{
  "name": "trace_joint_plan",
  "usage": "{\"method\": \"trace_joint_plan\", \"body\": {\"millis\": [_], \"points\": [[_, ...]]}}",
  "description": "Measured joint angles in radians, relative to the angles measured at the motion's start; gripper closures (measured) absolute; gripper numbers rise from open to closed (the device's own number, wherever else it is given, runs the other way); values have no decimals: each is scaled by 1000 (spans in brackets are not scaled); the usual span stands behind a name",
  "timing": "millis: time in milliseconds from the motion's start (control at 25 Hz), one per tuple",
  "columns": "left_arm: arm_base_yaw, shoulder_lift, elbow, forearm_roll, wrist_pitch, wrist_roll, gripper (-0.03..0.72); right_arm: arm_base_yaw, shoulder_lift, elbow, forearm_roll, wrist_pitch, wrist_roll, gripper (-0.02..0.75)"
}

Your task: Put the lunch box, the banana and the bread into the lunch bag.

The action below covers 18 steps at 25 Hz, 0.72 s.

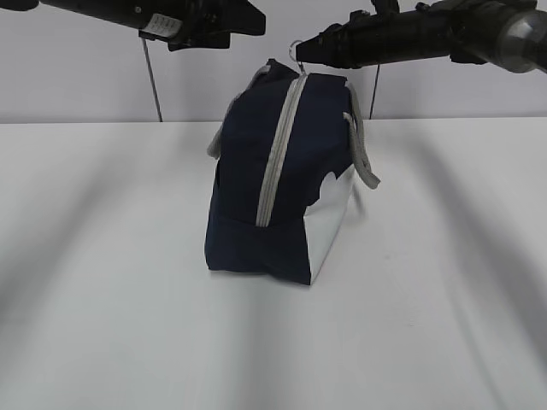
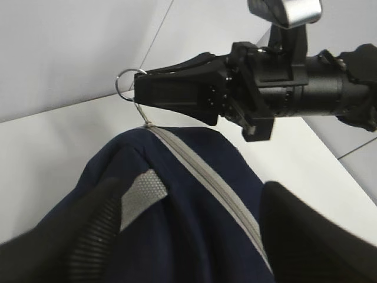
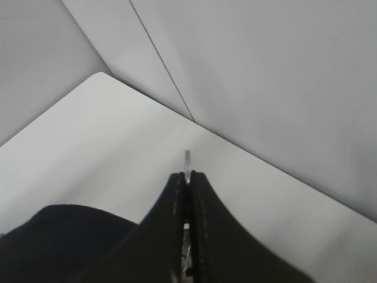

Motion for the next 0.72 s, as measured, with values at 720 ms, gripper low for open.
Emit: {"method": "trace_joint_plan", "body": {"millis": [720], "points": [[-50,212,-142,2,-100,-21,197,0,0,0,0,-2,3,754]]}}
